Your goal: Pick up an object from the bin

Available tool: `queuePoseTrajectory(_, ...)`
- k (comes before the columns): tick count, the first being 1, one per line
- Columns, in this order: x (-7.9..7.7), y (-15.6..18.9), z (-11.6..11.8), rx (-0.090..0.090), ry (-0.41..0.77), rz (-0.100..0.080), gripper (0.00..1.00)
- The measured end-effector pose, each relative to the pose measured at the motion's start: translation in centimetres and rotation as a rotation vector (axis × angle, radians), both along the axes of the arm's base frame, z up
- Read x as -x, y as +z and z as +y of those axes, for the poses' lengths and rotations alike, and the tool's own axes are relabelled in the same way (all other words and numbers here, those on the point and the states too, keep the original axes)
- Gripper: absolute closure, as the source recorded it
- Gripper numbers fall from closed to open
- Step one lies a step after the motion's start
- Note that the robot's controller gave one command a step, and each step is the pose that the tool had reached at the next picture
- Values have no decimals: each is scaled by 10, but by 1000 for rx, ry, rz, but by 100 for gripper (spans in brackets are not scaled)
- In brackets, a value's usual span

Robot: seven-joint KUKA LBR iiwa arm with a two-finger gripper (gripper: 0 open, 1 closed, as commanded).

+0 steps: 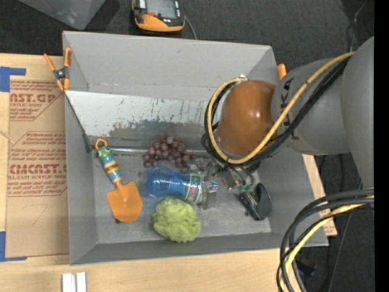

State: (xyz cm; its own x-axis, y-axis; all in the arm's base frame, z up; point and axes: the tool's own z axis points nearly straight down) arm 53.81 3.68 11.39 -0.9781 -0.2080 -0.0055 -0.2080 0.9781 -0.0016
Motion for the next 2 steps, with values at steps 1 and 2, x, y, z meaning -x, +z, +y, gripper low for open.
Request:
queuePoseTrajectory(1, 0, 16, 0, 0, 0, 0, 100)
queuePoseTrajectory(2, 0, 27, 0, 0, 0, -2, 100)
